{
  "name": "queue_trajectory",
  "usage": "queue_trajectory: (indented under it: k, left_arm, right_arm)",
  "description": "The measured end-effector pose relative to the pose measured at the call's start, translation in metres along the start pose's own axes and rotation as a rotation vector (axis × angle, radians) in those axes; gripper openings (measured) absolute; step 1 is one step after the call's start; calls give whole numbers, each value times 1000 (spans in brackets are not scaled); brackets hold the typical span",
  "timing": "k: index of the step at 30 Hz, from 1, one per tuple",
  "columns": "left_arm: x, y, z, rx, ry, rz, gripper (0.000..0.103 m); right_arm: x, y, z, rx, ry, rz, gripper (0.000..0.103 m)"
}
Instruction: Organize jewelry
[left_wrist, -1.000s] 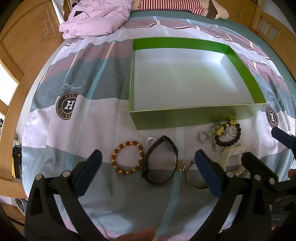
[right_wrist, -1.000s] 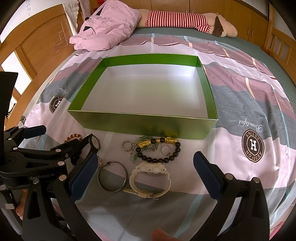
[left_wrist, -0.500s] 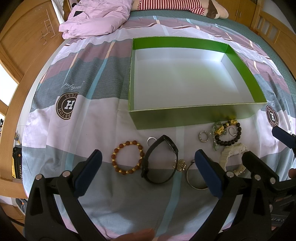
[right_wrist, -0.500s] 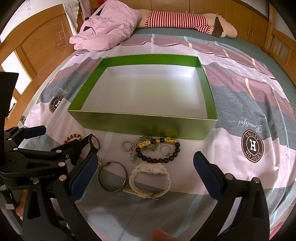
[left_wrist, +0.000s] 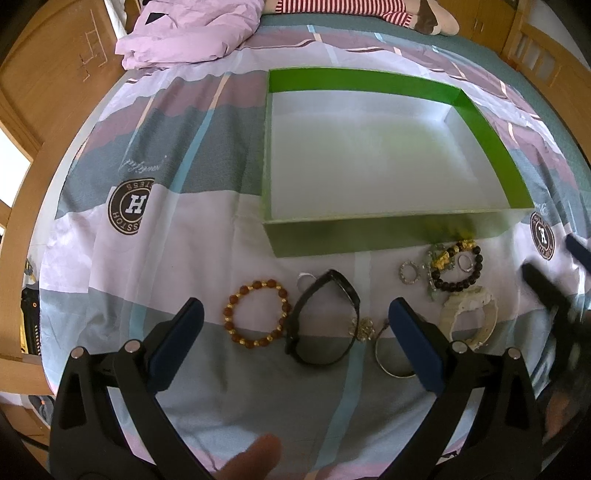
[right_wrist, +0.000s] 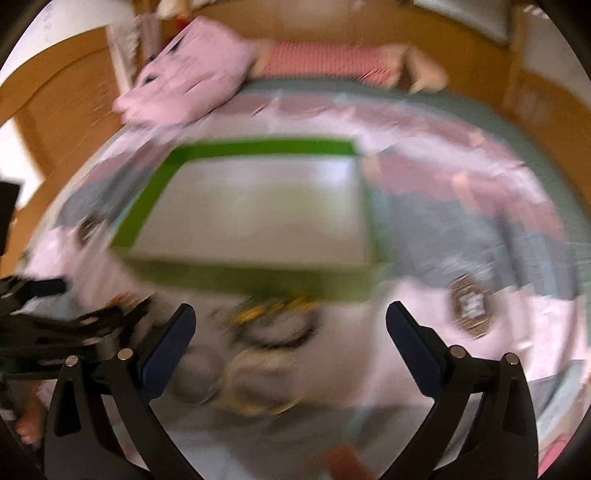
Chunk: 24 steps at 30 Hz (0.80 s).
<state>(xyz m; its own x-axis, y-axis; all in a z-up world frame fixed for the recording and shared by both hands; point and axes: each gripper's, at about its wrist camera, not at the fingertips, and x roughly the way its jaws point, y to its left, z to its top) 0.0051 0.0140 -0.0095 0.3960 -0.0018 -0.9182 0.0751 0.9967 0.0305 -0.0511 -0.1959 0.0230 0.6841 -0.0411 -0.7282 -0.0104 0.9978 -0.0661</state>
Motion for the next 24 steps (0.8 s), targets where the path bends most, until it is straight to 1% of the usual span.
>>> queue_trajectory:
  k: [2, 3, 4, 5, 6, 7, 8, 9, 10, 12, 13, 15, 17, 18, 19, 20, 22, 24]
  left_arm:
    - [-4, 3, 4, 0, -5, -13, 101]
    - [-6, 6, 5, -4, -2, -38, 100]
    - [-7, 9, 6, -14, 1, -56, 97]
    - [-8, 11, 8, -26, 7, -68, 94]
    - [-8, 12, 9, -32, 13, -74, 86]
    - [-6, 14, 10, -35, 24, -76, 76]
    - [-4, 16, 11, -42, 38, -79, 73]
    - [0, 19, 11, -53, 57, -96, 68]
    - [3, 20, 12, -56, 69, -108, 65]
    - [9, 23, 12, -59, 98, -111, 62]
    - [11, 24, 11, -58, 109, -109, 60]
    - [15, 24, 10, -52, 130, -110, 62]
    - [19, 23, 9, -46, 146, -110, 72]
    - [21, 23, 9, -42, 151, -103, 80]
    - [22, 22, 8, -40, 149, -99, 80]
    - [23, 21, 8, -35, 148, -94, 80]
    - [26, 17, 6, -11, 142, -71, 80]
    - [31, 13, 4, 8, 154, -58, 81]
  right_arm:
    - [-4, -6, 2, -13, -53, -25, 102]
    - [-3, -9, 3, -19, -51, -34, 102]
    - [-1, -10, 3, -20, -39, -40, 102]
    - [5, -12, 2, -9, -8, -23, 102]
    - [11, -14, 1, 3, 28, 6, 98]
    - [17, -15, -1, 10, 70, 41, 88]
    - [20, -12, -3, 4, 93, 55, 82]
    - [22, -8, -5, -10, 109, 62, 72]
    - [24, -4, -7, -29, 124, 67, 67]
    - [29, 0, -11, -41, 169, 85, 61]
    - [32, 2, -13, -38, 196, 98, 61]
    - [42, 0, -18, -17, 292, 147, 61]
    - [47, -1, -23, -38, 360, 165, 61]
    - [48, 0, -25, -66, 377, 156, 52]
    - [48, 1, -27, -82, 387, 146, 41]
    - [49, 3, -29, -99, 406, 137, 38]
    - [51, 4, -33, -107, 432, 137, 38]
    - [56, 13, -39, -141, 466, 135, 37]
